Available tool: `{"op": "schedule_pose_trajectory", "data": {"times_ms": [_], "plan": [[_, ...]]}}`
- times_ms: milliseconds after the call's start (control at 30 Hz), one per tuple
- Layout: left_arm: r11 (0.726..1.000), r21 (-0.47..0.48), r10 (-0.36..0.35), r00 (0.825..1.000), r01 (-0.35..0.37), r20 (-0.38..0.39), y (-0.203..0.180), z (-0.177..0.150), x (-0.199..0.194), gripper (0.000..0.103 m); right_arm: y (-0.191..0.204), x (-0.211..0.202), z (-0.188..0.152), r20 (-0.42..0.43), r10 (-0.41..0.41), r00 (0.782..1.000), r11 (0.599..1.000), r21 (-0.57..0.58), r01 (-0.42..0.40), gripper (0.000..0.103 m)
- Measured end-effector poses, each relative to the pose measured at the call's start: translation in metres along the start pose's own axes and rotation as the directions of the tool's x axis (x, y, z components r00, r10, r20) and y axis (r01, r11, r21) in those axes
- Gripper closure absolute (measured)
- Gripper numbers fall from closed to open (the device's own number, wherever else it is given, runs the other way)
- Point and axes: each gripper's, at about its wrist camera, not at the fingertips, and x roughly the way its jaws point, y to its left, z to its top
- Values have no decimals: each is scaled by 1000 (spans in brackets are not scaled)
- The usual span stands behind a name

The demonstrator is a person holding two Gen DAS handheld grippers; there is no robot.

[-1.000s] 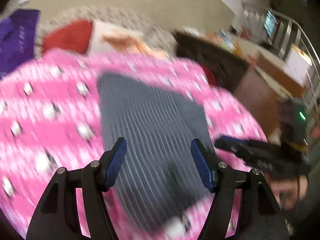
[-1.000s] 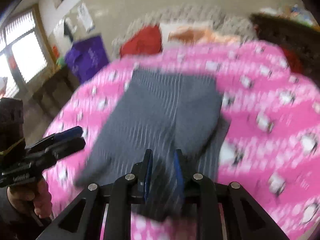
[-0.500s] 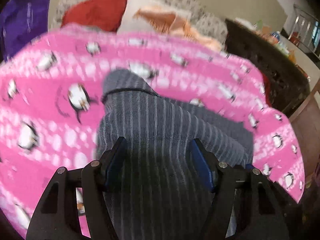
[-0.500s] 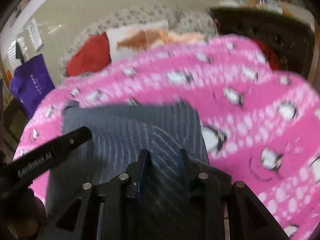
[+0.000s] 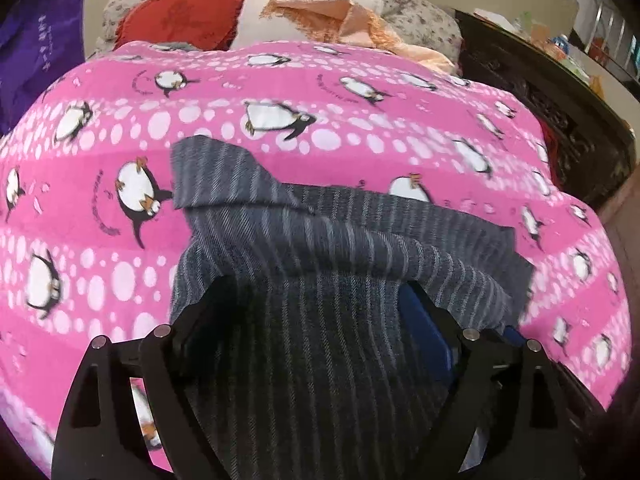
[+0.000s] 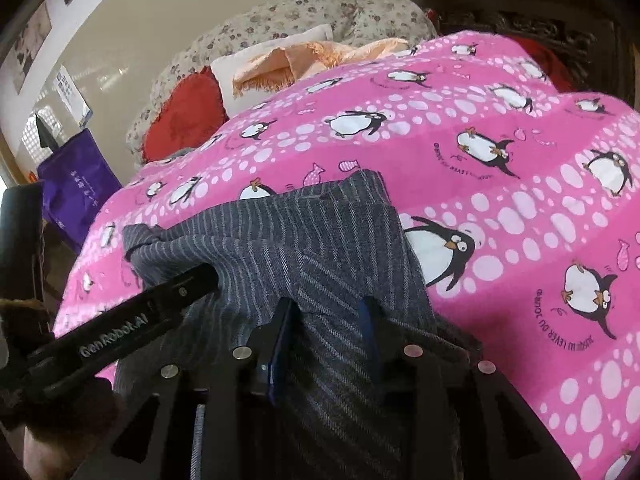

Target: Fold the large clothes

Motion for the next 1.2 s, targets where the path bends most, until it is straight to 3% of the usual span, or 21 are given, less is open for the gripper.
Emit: {"op": "schedule_pose_trajectory", "data": {"times_ms": [100,133,167,233,300,400,467,533,600,667,800,833,867,933,1033,1133,1200], "plan": [[994,3,-107,993,107,52,13,-9,-50,18,-12,-51,4,66,26,997,999,-26,-24,65],[992,19,-123,990,121,77,19,-16,-66,18,-19,-73,2,100,40,994,997,-63,-34,52],[992,41,-127,987,123,94,26,-25,-78,18,-25,-86,-1,119,38,992,996,-90,-27,29],[989,67,-134,987,128,90,41,-51,-88,18,-39,-104,-11,139,21,990,993,-117,-4,14],[983,72,-169,985,168,18,48,-71,-78,18,-49,-108,-21,105,35,994,992,-125,-21,14],[971,34,-236,969,238,-70,52,-99,-56,17,-59,-97,-36,9,157,988,984,-88,-155,14],[970,46,-238,971,239,-13,51,-107,-60,15,-61,-83,-42,-58,233,971,970,-63,-237,14],[969,58,-241,971,241,-8,49,-110,-59,12,-63,-62,-45,-116,314,942,948,-14,-318,14],[966,69,-248,969,247,-7,48,-111,-58,10,-64,-43,-45,-163,367,916,930,28,-367,14],[964,79,-253,968,252,-6,45,-112,-57,9,-70,-25,-39,-158,384,910,923,67,-379,12],[964,93,-253,967,250,21,43,-116,-57,8,-73,-11,-24,-122,401,908,916,65,-396,12],[964,93,-252,967,249,24,46,-117,-58,8,-70,-11,-21,-112,378,919,925,28,-378,20],[964,90,-254,967,251,25,48,-117,-58,8,-69,-14,-20,-104,359,928,932,-7,-361,40],[963,89,-256,966,253,25,47,-118,-58,8,-64,-17,-24,-94,326,941,941,-67,-333,55],[967,94,-239,971,236,27,44,-119,-60,8,-57,-22,-29,-61,282,958,949,-130,-287,64],[965,95,-249,967,244,47,40,-118,-62,32,-47,-17,-29,-63,196,979,960,-190,-204,65],[969,74,-241,969,236,61,41,-117,-63,44,-47,-12,-28,-82,186,979,962,-188,-198,64]]}}
